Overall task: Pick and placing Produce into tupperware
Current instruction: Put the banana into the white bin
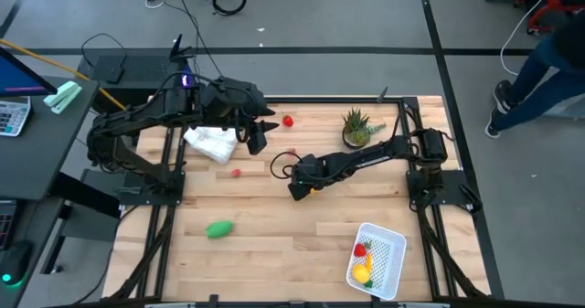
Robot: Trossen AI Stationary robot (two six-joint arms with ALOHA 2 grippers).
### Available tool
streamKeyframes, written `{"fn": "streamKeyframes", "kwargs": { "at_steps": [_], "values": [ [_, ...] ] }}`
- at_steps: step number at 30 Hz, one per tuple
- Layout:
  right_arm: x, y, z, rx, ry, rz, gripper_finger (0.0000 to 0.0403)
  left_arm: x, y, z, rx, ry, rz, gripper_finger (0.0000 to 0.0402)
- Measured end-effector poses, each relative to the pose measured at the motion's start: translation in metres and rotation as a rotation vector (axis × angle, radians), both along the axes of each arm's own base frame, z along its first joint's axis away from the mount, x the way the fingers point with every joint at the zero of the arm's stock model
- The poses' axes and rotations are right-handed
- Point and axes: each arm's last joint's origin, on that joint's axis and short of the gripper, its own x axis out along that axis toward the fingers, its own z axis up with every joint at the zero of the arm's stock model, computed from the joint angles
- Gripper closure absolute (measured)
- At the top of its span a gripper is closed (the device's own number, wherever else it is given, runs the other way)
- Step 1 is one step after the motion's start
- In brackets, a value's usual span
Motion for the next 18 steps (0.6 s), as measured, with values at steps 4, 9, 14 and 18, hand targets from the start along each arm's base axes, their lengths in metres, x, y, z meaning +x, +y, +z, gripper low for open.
{"fn": "streamKeyframes", "kwargs": {
  "at_steps": [4,9,14,18],
  "values": [
    [0.0005,-0.0008,0.0019,-0.03,-0.007,0.022,0.0176,0.0001,0.0,0.0001,0.0,-0.002,0.0,0.023],
    [0.0018,-0.0008,0.0042,-0.033,-0.027,0.027,0.0233,0.0001,0.0,0.0002,0.0,-0.002,0.0,0.023],
    [0.002,-0.0008,0.005,-0.031,-0.033,0.022,0.0277,0.0001,0.0,0.0001,0.0,-0.001,0.0,0.023],
    [0.0018,-0.0002,0.0063,-0.003,-0.037,0.029,0.0277,0.0001,0.0,0.0001,0.0,-0.001,0.0,0.023]
  ]
}}
